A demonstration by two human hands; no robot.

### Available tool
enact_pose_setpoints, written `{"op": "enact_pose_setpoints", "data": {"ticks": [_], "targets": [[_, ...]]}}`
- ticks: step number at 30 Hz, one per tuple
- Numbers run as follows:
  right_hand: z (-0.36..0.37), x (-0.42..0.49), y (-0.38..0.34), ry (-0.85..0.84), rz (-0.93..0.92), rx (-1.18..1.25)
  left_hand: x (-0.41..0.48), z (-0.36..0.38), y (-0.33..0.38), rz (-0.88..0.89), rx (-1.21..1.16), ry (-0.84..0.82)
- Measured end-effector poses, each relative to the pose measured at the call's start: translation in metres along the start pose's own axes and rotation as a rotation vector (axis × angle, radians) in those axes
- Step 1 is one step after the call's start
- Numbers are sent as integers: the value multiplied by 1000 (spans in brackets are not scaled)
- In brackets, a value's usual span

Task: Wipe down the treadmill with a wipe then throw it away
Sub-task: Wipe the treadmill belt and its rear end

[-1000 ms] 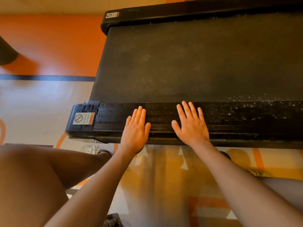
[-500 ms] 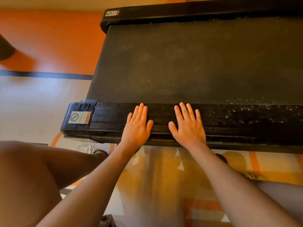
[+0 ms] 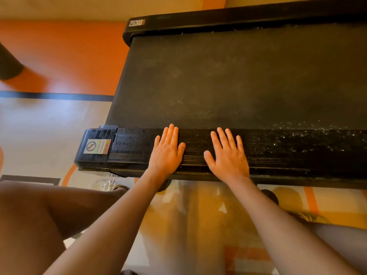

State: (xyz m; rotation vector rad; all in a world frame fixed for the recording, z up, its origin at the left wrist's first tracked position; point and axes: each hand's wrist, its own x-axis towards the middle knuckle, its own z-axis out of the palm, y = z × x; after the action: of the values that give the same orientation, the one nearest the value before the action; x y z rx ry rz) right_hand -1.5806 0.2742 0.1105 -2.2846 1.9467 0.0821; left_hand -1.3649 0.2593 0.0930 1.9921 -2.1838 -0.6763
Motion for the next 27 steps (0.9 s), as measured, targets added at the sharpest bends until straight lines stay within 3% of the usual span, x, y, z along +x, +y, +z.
{"op": "enact_pose_setpoints", "data": {"ticks": [6, 16, 22, 27], "targets": [[1, 0, -2, 3, -5, 9, -67, 19, 0, -22, -42, 59], [1, 1, 0, 5, -5, 9, 11, 0, 9, -15, 50, -26], [3, 1, -1, 25, 3, 14, -42, 14, 7, 6, -20, 53], [3, 0, -1, 21, 0, 13, -44, 15, 10, -9, -8, 24]]}}
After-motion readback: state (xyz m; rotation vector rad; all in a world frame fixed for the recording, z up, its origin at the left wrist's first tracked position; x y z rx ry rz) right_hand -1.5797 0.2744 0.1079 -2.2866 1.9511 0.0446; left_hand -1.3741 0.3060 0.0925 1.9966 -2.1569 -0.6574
